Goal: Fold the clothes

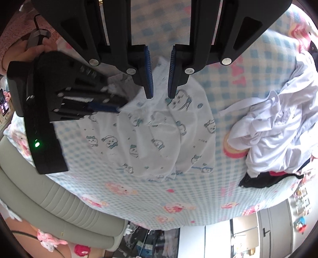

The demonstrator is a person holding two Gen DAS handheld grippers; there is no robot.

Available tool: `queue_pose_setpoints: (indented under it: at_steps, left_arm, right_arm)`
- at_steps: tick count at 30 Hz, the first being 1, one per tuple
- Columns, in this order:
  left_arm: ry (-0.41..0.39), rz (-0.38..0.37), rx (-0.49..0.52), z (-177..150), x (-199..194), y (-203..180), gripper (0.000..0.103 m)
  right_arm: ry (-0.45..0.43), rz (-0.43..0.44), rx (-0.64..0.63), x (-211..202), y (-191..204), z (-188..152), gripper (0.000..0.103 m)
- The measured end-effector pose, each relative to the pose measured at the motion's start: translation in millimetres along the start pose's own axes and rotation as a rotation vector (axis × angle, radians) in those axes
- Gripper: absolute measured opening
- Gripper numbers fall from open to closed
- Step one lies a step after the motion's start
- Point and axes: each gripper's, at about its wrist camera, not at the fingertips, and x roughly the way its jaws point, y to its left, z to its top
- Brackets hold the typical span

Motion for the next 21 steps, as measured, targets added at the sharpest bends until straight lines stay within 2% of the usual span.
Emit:
queue_pose_setpoints:
  at_steps: [8, 14, 21]
  left_arm:
    - [0.053, 0.007, -0.004, -11.6, 10.8, 6.6, 0.016]
    - [0.061, 0.017, -0.002, -15.2, 13.3, 7.9, 0.017]
    - [0.083, 0.014, -0.032, -20.9, 17.5, 19.5, 0.018]
  right_arm:
    - [-0.042, -0.099, 0.075, -14.9, -32.1, -1.1, 0.008]
    - [-0.076, -0.175, 0.120, -27.7, -50.5, -3.5, 0.008]
    - [-0.105, -0.224, 0.194, -44.9, -76.4, -11.8, 0.008]
